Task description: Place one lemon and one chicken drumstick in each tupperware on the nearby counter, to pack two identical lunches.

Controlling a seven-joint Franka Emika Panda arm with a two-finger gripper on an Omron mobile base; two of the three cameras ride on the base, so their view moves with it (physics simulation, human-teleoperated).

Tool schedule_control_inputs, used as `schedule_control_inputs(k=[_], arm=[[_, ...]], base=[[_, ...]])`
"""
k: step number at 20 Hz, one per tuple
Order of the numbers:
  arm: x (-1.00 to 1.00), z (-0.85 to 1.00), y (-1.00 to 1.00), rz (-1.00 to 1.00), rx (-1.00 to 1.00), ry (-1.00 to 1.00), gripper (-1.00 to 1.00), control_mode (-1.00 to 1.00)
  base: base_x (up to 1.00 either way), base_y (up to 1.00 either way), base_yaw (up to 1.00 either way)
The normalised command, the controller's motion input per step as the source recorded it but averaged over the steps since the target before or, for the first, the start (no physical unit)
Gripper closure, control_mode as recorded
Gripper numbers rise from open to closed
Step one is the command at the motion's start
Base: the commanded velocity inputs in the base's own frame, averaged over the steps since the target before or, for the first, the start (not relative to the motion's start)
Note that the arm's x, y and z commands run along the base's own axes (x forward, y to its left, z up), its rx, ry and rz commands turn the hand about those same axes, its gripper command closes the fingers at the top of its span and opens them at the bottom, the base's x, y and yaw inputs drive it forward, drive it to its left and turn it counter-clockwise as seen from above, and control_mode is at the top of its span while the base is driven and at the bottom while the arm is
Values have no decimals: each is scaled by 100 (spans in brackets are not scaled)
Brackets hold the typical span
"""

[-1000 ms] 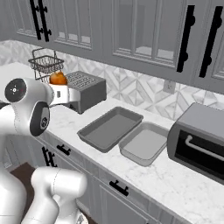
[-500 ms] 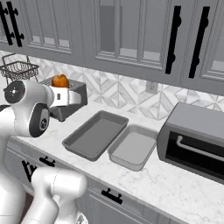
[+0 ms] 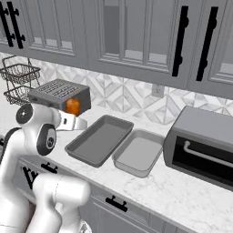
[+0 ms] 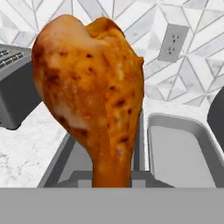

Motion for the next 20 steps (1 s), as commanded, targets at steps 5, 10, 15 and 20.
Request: schedule_control_inputs(k=[5, 10, 15, 20], arm=[[15, -52, -25, -4, 18, 20, 100, -100], [42, -41, -22, -3, 17, 19, 100, -100], [67, -50, -8, -1, 9, 6, 100, -100], [78, -43, 0, 0, 7, 7, 100, -100]], base=[[0, 0, 0], [0, 0, 0], [0, 0, 0], [0, 0, 0]])
